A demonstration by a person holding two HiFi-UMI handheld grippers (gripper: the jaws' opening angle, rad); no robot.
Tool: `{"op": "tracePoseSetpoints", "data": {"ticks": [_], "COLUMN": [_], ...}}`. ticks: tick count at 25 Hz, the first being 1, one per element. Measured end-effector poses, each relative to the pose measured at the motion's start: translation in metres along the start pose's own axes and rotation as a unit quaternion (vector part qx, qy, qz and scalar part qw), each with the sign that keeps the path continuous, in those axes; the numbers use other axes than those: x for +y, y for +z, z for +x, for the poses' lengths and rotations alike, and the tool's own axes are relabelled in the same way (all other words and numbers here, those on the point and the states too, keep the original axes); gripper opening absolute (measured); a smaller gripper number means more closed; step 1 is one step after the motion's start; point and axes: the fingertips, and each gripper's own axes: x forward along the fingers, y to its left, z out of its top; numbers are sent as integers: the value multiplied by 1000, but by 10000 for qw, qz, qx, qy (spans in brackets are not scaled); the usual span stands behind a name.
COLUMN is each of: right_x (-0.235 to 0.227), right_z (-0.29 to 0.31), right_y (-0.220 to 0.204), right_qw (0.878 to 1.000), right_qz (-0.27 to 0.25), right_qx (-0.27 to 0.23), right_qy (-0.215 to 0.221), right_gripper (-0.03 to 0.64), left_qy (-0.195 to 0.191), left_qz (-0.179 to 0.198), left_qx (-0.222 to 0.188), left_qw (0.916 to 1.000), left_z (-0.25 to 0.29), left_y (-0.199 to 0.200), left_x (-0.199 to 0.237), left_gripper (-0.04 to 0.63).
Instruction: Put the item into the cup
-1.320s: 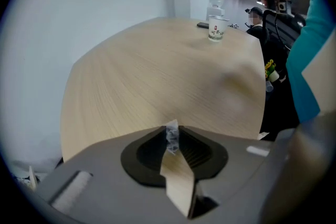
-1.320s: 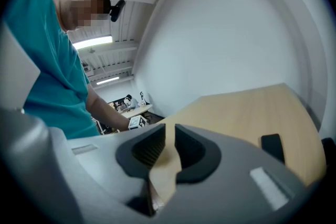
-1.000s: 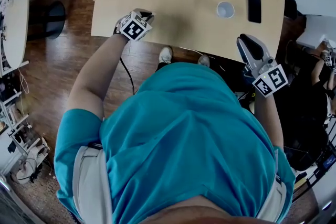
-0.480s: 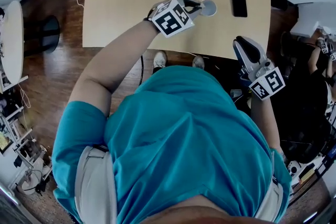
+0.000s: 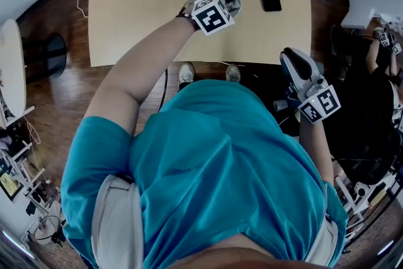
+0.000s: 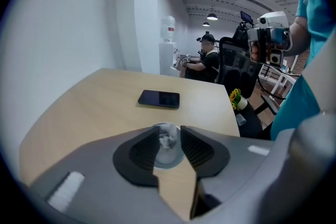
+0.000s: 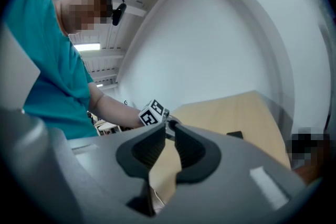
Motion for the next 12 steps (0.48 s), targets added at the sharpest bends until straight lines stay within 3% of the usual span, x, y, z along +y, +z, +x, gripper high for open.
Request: {"op": "tracePoseSetpoints", "data": {"ticks": [2,6,9,12], "right_x": [-1,-4,-5,-2], "right_z": [1,-6,-2,0], "right_y": [-2,-3,1,8], "right_qw": [10000,9999,9997,9987], "right_qz": [-13,-45,-61,-151], "right_qx": [-8,-98,-168,-229], "right_qy": [11,71,167,430], "right_gripper": [48,48,48,48], "left_qy": [43,249,425,669], "left_qz": [-18,-170,-591,-1075], "left_qx": [-33,-249,-919,-1816], "left_qw": [10000,9992,9931,9752], "left_z": [1,-8,-48,-107], "left_y": [2,11,20,20], "left_x": [2,1,1,-11], "left_gripper": [149,170,157,62]}}
